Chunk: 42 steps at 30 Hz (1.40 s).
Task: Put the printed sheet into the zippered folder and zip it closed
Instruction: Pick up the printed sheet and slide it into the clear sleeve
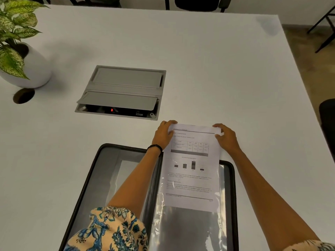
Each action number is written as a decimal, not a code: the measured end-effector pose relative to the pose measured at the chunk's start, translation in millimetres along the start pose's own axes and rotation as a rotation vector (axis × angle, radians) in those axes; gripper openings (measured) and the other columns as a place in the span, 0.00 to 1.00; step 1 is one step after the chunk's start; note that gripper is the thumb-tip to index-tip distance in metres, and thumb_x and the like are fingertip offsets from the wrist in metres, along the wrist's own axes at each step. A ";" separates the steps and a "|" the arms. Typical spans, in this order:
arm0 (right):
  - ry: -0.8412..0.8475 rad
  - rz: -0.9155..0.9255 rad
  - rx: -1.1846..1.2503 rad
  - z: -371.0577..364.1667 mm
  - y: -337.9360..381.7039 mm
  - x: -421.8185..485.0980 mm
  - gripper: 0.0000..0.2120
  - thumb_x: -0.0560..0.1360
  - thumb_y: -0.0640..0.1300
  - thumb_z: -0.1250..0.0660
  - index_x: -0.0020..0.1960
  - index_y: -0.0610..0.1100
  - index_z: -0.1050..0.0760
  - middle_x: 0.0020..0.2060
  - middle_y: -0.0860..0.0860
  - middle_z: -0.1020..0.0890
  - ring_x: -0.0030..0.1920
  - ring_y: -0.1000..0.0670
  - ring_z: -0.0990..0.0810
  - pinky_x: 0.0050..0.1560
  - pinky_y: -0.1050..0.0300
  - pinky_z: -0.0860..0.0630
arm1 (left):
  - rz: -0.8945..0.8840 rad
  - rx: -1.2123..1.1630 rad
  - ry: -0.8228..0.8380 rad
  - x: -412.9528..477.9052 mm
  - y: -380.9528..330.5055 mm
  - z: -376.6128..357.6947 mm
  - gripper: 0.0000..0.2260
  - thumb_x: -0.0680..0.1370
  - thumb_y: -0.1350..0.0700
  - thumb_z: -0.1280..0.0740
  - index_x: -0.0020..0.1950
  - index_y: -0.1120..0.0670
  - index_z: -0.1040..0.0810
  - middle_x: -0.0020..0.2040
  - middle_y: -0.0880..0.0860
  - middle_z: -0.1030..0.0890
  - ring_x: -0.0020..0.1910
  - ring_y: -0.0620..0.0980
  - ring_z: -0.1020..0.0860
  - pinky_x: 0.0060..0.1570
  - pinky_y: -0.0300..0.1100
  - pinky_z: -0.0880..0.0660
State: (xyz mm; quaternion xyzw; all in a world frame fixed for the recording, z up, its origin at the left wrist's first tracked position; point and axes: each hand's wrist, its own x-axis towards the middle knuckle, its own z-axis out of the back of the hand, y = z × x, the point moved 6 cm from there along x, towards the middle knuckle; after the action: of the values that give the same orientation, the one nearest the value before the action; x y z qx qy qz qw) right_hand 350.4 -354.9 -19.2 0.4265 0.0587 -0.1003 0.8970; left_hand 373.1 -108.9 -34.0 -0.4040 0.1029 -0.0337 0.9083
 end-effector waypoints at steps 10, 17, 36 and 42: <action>0.010 -0.113 0.031 -14.1 -22.1 -24.3 0.13 0.75 0.29 0.39 0.58 0.39 0.27 0.44 0.45 0.28 0.42 0.47 0.28 0.32 0.64 0.30 | 0.073 0.010 0.120 -27.2 19.0 -16.4 0.17 0.80 0.61 0.40 0.69 0.52 0.31 0.61 0.59 0.27 0.61 0.55 0.27 0.56 0.37 0.36; 0.114 -0.170 0.013 -17.3 -31.6 -38.2 0.14 0.75 0.28 0.39 0.58 0.38 0.27 0.46 0.44 0.27 0.45 0.45 0.28 0.45 0.56 0.27 | 0.102 0.094 0.148 -45.1 20.2 -21.2 0.17 0.80 0.59 0.42 0.69 0.52 0.32 0.62 0.60 0.27 0.59 0.57 0.25 0.56 0.44 0.29; 0.181 -0.186 -0.022 -27.6 -40.7 -55.8 0.10 0.77 0.37 0.40 0.50 0.33 0.22 0.53 0.39 0.18 0.54 0.42 0.22 0.51 0.59 0.31 | 0.192 0.065 0.187 -71.3 18.4 -25.6 0.12 0.80 0.52 0.38 0.57 0.59 0.23 0.56 0.59 0.29 0.55 0.59 0.24 0.50 0.37 0.32; 0.231 -0.171 -0.045 -30.1 -39.5 -61.6 0.12 0.77 0.38 0.39 0.44 0.34 0.19 0.46 0.37 0.16 0.44 0.45 0.20 0.41 0.62 0.29 | 0.240 0.015 0.222 -73.3 21.7 -28.7 0.16 0.80 0.49 0.38 0.56 0.61 0.21 0.59 0.60 0.29 0.57 0.55 0.25 0.53 0.36 0.32</action>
State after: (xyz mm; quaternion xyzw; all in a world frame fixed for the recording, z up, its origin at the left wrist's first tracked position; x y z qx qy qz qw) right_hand 280.8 -347.9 -56.1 0.4084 0.1998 -0.1250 0.8819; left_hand 294.9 -104.6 -57.1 -0.3761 0.2500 0.0296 0.8917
